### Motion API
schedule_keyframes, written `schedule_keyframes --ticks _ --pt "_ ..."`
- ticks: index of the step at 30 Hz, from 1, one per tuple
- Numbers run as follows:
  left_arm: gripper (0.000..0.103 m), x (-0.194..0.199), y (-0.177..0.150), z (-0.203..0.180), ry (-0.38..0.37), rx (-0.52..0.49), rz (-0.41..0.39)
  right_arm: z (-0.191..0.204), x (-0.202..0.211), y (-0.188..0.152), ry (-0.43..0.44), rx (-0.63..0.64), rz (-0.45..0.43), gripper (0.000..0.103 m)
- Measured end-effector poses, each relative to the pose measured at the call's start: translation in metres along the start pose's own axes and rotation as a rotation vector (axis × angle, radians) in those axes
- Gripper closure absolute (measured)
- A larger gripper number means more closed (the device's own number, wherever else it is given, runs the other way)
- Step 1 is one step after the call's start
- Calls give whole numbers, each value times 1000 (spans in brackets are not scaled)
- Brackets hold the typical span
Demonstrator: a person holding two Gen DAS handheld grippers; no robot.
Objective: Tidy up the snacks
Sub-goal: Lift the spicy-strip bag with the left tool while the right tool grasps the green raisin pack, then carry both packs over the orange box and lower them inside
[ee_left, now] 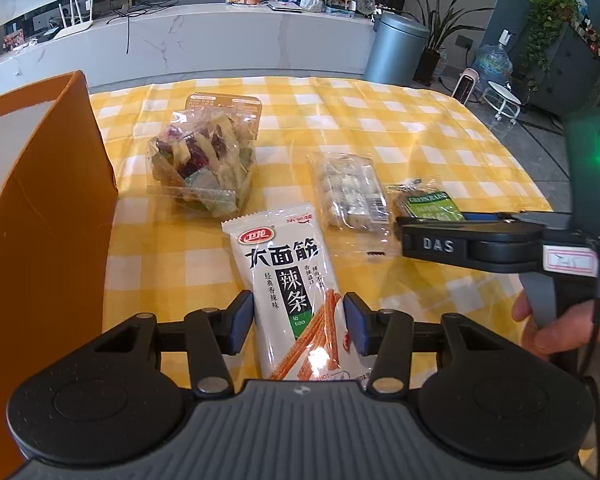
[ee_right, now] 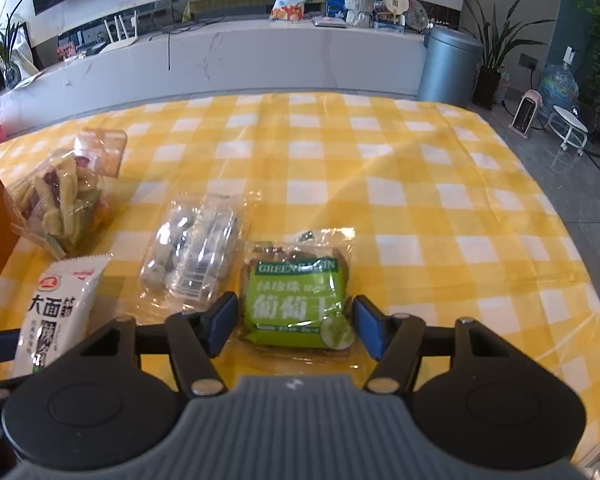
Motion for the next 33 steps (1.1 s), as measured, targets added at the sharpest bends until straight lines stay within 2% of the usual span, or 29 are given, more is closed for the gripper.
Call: schedule_keyframes --ticks 6,11,17,23,27,33 --pt "47 9 -4 -5 -43 17 -2 2 3 -1 7 14 2 51" --pt "47 25 -8 -9 -76 30 -15 3 13 -6 18 14 16 55" --pt "47 50 -9 -15 -115 41 -55 -3 36 -11 54 -50 39 56" --pt "47 85 -6 -8 -139 65 -124 5 85 -10 112 -73 -33 56" --pt "47 115 2 6 -132 71 -196 15 119 -4 147 -86 -126 56" --pt "47 158 19 42 -102 95 -303 74 162 14 236 13 -207 56"
Point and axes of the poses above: each gripper's, at about its wrist camera, not at the fingertips, and x roughly against the way its jaws point, z to its left, y to its top, the point moved 4 cm from there along -x, roughly the way its jaws point, and after that the axes turned 2 degrees about x, right-handed, at the moved point
